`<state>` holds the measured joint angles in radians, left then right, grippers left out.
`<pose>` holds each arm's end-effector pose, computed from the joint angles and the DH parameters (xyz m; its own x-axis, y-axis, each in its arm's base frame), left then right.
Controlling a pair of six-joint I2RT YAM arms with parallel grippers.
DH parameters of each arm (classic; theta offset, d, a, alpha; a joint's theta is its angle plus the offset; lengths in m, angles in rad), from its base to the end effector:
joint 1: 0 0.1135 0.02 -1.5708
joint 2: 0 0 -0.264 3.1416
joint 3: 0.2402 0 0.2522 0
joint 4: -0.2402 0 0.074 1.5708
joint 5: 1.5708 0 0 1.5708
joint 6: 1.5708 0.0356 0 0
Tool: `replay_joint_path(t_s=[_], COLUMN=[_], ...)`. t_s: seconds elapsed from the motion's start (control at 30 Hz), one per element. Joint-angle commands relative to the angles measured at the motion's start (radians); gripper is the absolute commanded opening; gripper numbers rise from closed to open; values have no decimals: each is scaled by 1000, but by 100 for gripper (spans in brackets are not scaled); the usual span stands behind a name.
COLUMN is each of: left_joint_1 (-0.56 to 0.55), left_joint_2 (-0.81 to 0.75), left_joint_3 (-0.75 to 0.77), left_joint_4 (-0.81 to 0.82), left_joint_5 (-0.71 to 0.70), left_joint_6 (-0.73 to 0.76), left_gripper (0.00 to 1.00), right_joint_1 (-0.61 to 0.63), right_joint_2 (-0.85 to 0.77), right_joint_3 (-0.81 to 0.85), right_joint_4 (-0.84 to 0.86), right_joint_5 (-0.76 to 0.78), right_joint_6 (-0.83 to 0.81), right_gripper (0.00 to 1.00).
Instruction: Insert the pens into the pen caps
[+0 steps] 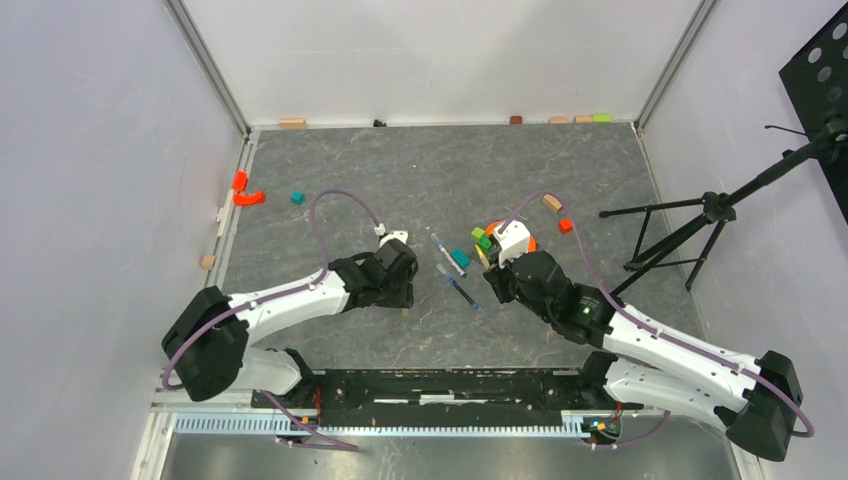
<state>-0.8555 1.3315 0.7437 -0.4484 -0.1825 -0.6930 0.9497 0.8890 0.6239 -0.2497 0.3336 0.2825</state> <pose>0.1689 -0.1846 0.1903 -0.8697 0.0431 -0.4917 0.1640 0.9649 -0.2053 0.1255 0.1554 0.2592 -0.4431 -0.1666 -0.8808 -0.4988 0.8623 0.0878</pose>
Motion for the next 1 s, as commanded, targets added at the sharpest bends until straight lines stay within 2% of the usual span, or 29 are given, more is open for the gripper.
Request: replay_joint_path(t_s=[0.0, 0.17, 0.33, 0.53, 0.97], left_joint_1=[-5, -8, -23, -73, -101], left_joint_2=[47, 126, 203, 287, 360], left_joint_3=[43, 62, 86, 158, 136], left_joint_4=[1, 5, 6, -122, -137], left_joint_5=[-21, -21, -20, -115, -179], left_joint_6=[22, 12, 14, -24, -66], left_gripper=[48, 47, 40, 39, 30], right_joint_1=[2, 1, 1, 1, 1], right_joint_2=[-11, -4, -10, -19, -56], right_joint_3=[-1, -3, -19, -36, -57], right_joint_4=[25, 33, 48, 61, 53], right_joint_5=[18, 15, 14, 20, 42], right_joint_6=[-19, -20, -21, -28, -37], right_gripper=[0, 0, 0, 0, 0])
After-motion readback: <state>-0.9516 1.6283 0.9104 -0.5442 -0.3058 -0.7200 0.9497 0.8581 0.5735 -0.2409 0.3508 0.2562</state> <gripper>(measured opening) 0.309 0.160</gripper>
